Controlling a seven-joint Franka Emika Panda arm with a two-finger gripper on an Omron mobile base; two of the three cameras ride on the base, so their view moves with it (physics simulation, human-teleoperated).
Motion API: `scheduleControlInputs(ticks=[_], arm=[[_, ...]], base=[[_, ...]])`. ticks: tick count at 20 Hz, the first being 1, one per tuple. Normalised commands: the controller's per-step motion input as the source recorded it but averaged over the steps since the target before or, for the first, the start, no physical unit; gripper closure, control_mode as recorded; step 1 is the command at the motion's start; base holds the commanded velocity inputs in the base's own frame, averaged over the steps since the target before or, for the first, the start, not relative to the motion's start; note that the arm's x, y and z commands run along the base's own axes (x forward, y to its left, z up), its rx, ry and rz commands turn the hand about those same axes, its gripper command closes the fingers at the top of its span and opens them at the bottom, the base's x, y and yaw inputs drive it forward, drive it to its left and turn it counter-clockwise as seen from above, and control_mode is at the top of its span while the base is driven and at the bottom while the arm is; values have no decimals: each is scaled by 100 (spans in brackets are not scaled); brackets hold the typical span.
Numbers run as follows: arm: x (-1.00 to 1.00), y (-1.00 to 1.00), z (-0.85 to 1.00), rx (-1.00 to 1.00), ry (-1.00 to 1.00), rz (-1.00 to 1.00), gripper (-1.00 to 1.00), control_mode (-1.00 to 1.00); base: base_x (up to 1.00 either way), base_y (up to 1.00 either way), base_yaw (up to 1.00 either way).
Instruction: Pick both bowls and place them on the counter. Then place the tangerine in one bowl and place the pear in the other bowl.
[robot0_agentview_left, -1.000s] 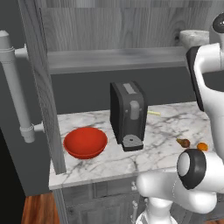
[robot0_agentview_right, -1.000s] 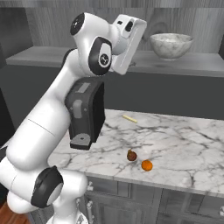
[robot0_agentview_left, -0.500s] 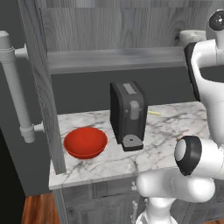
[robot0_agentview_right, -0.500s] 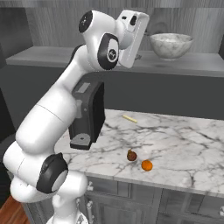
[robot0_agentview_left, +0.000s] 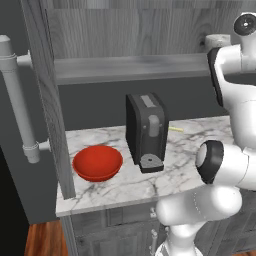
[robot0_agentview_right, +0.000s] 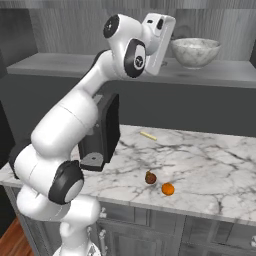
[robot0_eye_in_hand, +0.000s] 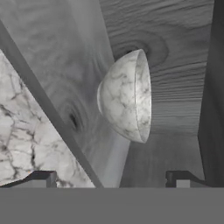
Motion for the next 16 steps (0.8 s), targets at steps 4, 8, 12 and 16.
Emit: scheduleControlInputs(ticks=[4,8,12,16], arm=[[44,-14,-1,0,0,3,-100,-100],[26,-15,-1,0,0,3,-100,-100],[22,-15,0,0,0,2,-100,-100],[11,-11,-2,0,1,3,-100,-100]], base=[[0,0,0],[0,0,0],[0,0,0],[0,0,0]])
